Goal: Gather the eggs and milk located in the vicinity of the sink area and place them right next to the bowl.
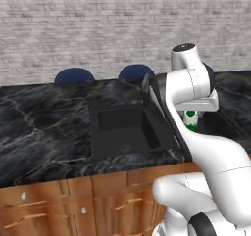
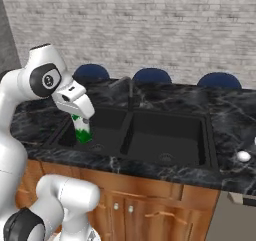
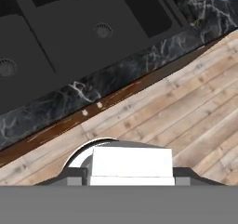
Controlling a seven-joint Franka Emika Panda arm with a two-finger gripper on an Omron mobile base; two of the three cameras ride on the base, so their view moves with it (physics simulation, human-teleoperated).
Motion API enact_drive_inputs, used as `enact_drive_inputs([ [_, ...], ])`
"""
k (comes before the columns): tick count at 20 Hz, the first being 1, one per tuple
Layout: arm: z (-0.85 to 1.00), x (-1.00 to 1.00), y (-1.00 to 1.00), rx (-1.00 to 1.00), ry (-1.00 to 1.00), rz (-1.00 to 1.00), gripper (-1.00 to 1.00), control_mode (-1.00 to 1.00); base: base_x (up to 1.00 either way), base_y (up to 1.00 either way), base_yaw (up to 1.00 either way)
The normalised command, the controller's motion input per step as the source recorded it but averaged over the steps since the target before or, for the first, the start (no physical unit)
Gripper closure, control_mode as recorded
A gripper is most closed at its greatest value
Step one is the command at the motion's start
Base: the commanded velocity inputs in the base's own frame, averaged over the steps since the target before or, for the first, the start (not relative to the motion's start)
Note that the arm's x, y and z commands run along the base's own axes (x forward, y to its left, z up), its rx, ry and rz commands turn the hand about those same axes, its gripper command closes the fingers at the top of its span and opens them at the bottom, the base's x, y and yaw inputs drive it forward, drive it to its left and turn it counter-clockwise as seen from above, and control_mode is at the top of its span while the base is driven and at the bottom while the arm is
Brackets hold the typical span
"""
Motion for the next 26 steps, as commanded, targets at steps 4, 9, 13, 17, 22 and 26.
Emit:
enact_drive_inputs([
  [4, 0.0, 0.0, 0.0, 0.0, 0.0, 0.0, 1.0, 1.0, 0.0, -0.88, 0.0],
  [9, 0.0, 0.0, 0.0, 0.0, 0.0, 0.0, 1.0, 1.0, 0.0, -0.83, 0.0],
  [13, 0.0, 0.0, 0.0, 0.0, 0.0, 0.0, 1.0, 1.0, 0.0, -0.85, 0.0],
  [17, 0.0, 0.0, 0.0, 0.0, 0.0, 0.0, 1.0, 1.0, 0.0, -0.8, 0.0],
  [22, 0.0, 0.0, 0.0, 0.0, 0.0, 0.0, 1.0, 1.0, 0.0, -0.72, 0.0],
  [26, 0.0, 0.0, 0.0, 0.0, 0.0, 0.0, 1.0, 1.0, 0.0, -0.65, 0.0],
])
